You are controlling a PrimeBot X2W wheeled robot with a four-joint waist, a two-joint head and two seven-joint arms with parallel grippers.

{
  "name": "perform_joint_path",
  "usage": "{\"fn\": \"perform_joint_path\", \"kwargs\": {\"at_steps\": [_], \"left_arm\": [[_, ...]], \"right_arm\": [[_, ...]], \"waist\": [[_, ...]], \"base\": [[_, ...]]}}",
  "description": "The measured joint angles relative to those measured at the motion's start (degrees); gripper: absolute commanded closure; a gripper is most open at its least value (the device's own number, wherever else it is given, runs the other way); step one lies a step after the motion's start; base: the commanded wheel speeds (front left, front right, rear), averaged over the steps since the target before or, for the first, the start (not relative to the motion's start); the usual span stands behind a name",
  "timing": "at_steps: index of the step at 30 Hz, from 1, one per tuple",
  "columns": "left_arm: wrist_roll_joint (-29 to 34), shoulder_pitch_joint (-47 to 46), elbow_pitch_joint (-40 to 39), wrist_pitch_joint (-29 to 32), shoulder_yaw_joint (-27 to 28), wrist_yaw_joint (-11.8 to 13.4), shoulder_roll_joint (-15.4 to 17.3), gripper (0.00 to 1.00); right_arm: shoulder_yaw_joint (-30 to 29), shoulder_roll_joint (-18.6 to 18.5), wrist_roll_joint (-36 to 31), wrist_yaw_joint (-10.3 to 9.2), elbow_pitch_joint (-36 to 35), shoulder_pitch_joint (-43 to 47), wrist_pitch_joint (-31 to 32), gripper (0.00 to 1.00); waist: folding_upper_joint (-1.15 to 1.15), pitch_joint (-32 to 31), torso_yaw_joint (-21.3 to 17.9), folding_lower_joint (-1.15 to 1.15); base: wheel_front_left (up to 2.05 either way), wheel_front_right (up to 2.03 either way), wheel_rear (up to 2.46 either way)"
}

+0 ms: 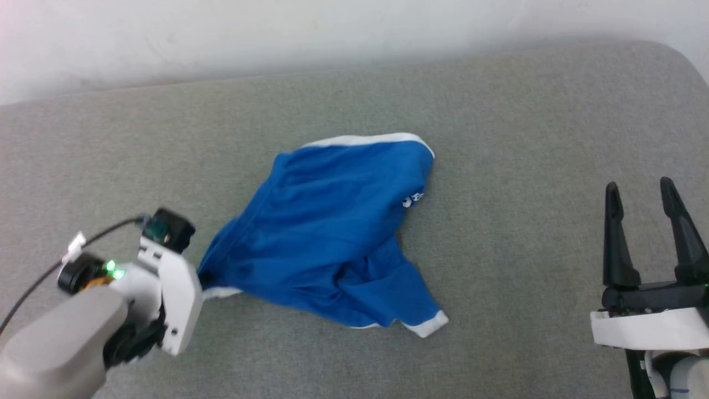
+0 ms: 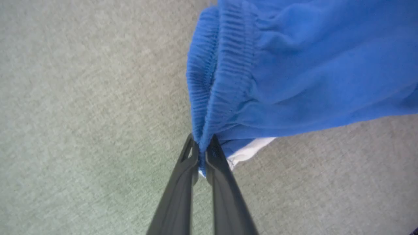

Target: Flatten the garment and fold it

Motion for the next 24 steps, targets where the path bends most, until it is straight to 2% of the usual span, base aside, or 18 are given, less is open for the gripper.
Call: {"fn": "perform_joint_path", "kwargs": {"at_steps": [3, 5, 9, 15, 18, 21, 24], "left_arm": [[0.0, 2.4, 1.2, -0.4, -0.6, 1.3, 0.5, 1.0], [0.0, 3.4, 1.5, -3.4, 0.0, 2.5, -0.1, 0.0], [0.8, 4.6, 1.2, -14.1, 3.1, 5.9, -2.3, 0.0], [5.1, 8.2, -0.4, -30.9, 7.0, 14.2, -4.8, 0.0], [8.1, 11.1, -2.0, -33.3, 11.2, 19.0, -7.0, 0.0], [15.4, 14.6, -7.7, -33.4, 20.3, 22.7, -9.5, 0.0], [22.5, 20.6, -13.2, -33.4, 28.5, 25.3, -12.8, 0.0]], "right_arm": [[1.0, 0.0, -2.2, 0.0, 0.0, 0.1, 0.0, 0.0], [2.0, 0.0, -3.7, 0.01, 0.0, 0.0, 0.0, 0.0], [4.2, -2.1, -5.6, 0.01, -0.2, -2.3, 0.0, 0.0], [12.8, -12.0, -3.1, 0.01, 1.8, -7.7, 0.0, 0.0], [19.2, -18.1, -0.4, 0.01, 5.2, -10.6, 0.0, 0.0], [26.1, -23.5, 4.3, 0.01, 8.6, -13.9, 0.7, 0.0], [35.8, -29.0, 10.4, 0.01, 10.3, -17.7, 5.9, 0.0]], "waist": [[0.0, -0.9, 0.8, 0.0], [0.0, -1.6, 1.3, 0.0], [0.0, -3.1, 2.3, 0.0], [0.0, -5.2, 4.1, 0.0], [0.0, -6.1, 5.0, -0.01], [0.0, -6.6, 6.0, 0.0], [0.0, -6.9, 6.9, 0.0]], "base": [[0.0, 0.0, 0.0], [0.0, 0.0, 0.0], [0.0, 0.0, 0.0], [0.0, 0.0, 0.0], [0.0, 0.0, 0.0], [0.0, 0.0, 0.0], [0.0, 0.0, 0.0]]}}
